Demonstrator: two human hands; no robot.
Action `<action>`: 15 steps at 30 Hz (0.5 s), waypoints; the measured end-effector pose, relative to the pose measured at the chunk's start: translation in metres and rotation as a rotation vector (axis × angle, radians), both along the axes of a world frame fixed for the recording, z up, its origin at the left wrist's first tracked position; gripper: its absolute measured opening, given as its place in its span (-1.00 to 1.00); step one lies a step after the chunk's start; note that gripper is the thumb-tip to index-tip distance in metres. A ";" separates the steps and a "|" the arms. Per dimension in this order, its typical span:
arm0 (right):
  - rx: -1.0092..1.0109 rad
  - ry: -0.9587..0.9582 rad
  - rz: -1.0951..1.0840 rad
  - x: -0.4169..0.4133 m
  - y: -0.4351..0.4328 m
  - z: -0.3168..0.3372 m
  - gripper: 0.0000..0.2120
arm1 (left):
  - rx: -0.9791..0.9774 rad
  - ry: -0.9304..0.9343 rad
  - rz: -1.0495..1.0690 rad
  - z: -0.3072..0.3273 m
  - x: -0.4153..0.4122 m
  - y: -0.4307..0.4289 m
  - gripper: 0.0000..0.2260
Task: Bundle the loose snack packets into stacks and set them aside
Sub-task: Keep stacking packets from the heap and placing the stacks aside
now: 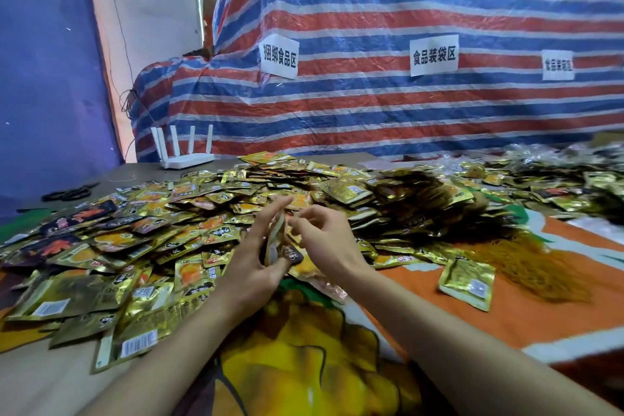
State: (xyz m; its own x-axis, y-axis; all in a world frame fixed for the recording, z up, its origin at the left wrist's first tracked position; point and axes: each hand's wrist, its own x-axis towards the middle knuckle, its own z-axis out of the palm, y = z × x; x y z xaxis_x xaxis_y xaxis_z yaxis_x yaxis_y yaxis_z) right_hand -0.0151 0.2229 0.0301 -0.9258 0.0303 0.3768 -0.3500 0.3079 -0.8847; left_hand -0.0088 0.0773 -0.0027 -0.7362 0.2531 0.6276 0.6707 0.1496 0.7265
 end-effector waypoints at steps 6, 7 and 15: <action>0.726 -0.119 -0.495 0.019 0.119 0.010 -0.74 | -0.197 0.090 -0.038 0.000 0.007 0.009 -0.24; 0.813 -0.191 -0.564 0.020 0.143 0.013 -0.83 | -0.218 0.093 -0.037 -0.001 0.008 0.011 -0.24; 1.133 -0.409 -0.725 0.031 0.244 0.004 -0.83 | -0.202 0.041 -0.046 -0.001 0.005 0.009 -0.23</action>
